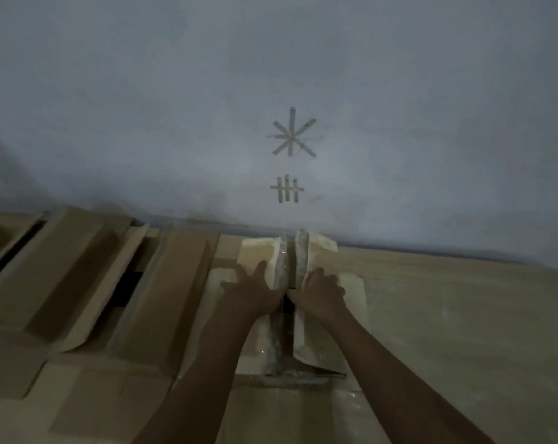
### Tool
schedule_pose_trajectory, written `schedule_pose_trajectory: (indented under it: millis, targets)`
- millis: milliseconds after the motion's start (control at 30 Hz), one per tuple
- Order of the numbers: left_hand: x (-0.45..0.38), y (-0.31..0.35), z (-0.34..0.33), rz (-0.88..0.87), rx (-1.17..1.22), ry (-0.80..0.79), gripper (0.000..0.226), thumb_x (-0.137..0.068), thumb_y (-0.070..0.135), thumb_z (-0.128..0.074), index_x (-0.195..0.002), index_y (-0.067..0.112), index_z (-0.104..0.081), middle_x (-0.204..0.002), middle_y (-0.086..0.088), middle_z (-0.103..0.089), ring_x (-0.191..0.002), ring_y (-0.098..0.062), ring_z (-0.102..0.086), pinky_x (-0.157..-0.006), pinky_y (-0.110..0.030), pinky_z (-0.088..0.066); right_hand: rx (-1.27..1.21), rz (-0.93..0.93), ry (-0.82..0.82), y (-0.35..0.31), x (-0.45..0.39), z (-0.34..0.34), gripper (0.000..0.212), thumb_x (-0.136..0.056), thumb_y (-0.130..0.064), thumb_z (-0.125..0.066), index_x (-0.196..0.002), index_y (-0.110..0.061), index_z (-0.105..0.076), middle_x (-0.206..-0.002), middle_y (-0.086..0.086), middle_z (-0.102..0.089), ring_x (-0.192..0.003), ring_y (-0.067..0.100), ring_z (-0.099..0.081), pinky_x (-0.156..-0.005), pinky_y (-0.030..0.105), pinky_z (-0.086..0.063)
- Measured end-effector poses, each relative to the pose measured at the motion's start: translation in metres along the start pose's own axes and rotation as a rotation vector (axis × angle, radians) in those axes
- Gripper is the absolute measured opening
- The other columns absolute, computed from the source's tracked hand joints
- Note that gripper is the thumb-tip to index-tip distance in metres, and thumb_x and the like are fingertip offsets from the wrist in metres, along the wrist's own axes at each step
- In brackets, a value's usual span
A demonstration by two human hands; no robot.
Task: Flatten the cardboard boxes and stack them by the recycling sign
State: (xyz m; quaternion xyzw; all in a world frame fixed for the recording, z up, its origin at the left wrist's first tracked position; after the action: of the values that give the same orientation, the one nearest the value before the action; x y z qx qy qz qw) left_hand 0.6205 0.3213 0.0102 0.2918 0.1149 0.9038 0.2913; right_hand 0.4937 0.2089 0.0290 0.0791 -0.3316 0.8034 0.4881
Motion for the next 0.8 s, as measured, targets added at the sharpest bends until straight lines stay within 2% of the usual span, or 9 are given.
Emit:
schedule_pose_trajectory:
  millis: [133, 200, 267, 333, 433, 533, 633, 700, 800]
  targets:
    - [0.004, 0.005, -0.007, -0.034, 0.031, 0.097, 0.110, -0.079, 0.079, -0.060, -0.161, 0.037, 0.000, -0.168, -0.012, 0.015, -0.148, -0.052, -0.014, -0.110, -0.057, -0.034, -0.090, 0.039, 0.045, 0.008, 0.009, 0.008, 0.070, -0.084, -0.055, -0.051, -0.136, -0.012, -0.036, -0.134, 0.016, -0.046, -0.118, 0.039, -0.050, -0.099, 0.049, -0.045]
    - [0.005, 0.010, -0.009, -0.043, 0.005, 0.128, 0.118, -0.072, 0.078, -0.068, -0.161, 0.036, -0.003, -0.168, -0.010, 0.012, -0.147, -0.051, -0.017, -0.108, -0.058, -0.036, -0.157, 0.080, 0.046, 0.015, 0.015, 0.022, 0.055, -0.090, -0.047, -0.048, -0.132, -0.013, -0.039, -0.118, 0.011, -0.053, -0.103, 0.031, -0.057, -0.083, 0.039, -0.050]
    - [0.003, 0.017, -0.009, -0.078, 0.002, 0.144, 0.118, -0.068, 0.078, -0.070, -0.159, 0.035, -0.009, -0.168, -0.009, 0.007, -0.145, -0.051, -0.022, -0.108, -0.060, -0.038, -0.213, 0.111, 0.051, 0.024, 0.019, 0.043, 0.034, -0.097, -0.038, -0.044, -0.122, -0.014, -0.046, -0.100, 0.006, -0.056, -0.090, 0.026, -0.059, -0.067, 0.033, -0.044]
    - [0.002, 0.035, -0.007, -0.173, 0.035, 0.132, 0.116, -0.065, 0.079, -0.066, -0.158, 0.031, -0.017, -0.166, -0.011, -0.006, -0.144, -0.045, -0.028, -0.109, -0.055, -0.036, -0.225, 0.114, 0.104, 0.040, 0.022, 0.069, 0.023, -0.098, -0.031, -0.042, -0.109, -0.013, -0.051, -0.096, 0.007, -0.057, -0.086, 0.026, -0.057, -0.066, 0.031, -0.040]
    - [0.010, 0.064, -0.002, -0.339, 0.203, 0.084, 0.103, -0.071, 0.071, -0.064, -0.157, 0.023, -0.031, -0.161, -0.009, -0.029, -0.145, -0.031, -0.035, -0.112, -0.045, -0.037, -0.205, 0.067, 0.180, 0.069, 0.023, 0.102, 0.017, -0.097, -0.022, -0.042, -0.095, -0.009, -0.052, -0.098, 0.014, -0.060, -0.081, 0.025, -0.054, -0.066, 0.031, -0.038]
    - [0.021, 0.076, 0.008, -0.410, 0.471, 0.095, 0.072, -0.089, 0.050, -0.069, -0.152, 0.029, -0.042, -0.154, 0.000, -0.045, -0.138, -0.021, -0.045, -0.108, -0.036, -0.041, -0.235, 0.020, 0.182, 0.096, 0.030, 0.126, 0.015, -0.096, -0.018, -0.048, -0.091, -0.005, -0.054, -0.088, 0.010, -0.058, -0.073, 0.021, -0.052, -0.054, 0.029, -0.035]
    - [0.029, 0.064, 0.027, -0.417, 0.614, 0.117, 0.052, -0.098, 0.038, -0.063, -0.147, 0.028, -0.051, -0.142, 0.003, -0.057, -0.121, -0.011, -0.059, -0.094, -0.027, -0.047, -0.094, -0.004, 0.336, 0.125, 0.035, 0.154, 0.016, -0.095, -0.011, -0.053, -0.100, 0.002, -0.061, -0.098, 0.018, -0.065, -0.092, 0.036, -0.061, -0.062, 0.030, -0.035]
    - [0.037, 0.044, 0.043, -0.391, 0.563, 0.193, 0.049, -0.097, 0.048, -0.058, -0.141, 0.029, -0.056, -0.122, 0.006, -0.067, -0.096, -0.006, -0.064, -0.077, -0.026, -0.051, -0.029, -0.044, 0.451, 0.149, 0.040, 0.160, 0.025, -0.095, -0.011, -0.055, -0.114, 0.005, -0.057, -0.116, 0.023, -0.062, -0.106, 0.040, -0.060, -0.072, 0.030, -0.036]
    - [0.043, 0.015, 0.069, -0.309, 0.468, 0.325, 0.049, -0.091, 0.055, -0.049, -0.128, 0.026, -0.064, -0.095, 0.006, -0.069, -0.083, -0.016, -0.065, -0.069, -0.032, -0.051, 0.062, -0.091, 0.497, 0.176, 0.044, 0.145, 0.039, -0.098, -0.021, -0.053, -0.134, -0.006, -0.047, -0.129, 0.018, -0.054, -0.113, 0.039, -0.056, -0.084, 0.040, -0.044]
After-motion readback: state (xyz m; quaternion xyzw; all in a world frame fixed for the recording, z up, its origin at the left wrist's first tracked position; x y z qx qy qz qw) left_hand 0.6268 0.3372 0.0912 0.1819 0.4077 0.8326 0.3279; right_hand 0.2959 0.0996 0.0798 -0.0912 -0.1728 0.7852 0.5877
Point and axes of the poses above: each hand's wrist, its own x-axis away from the middle knuckle, its own z-axis out of the back of the hand, y = z × x, the point moved 8 cm from there along -x, towards the middle knuckle
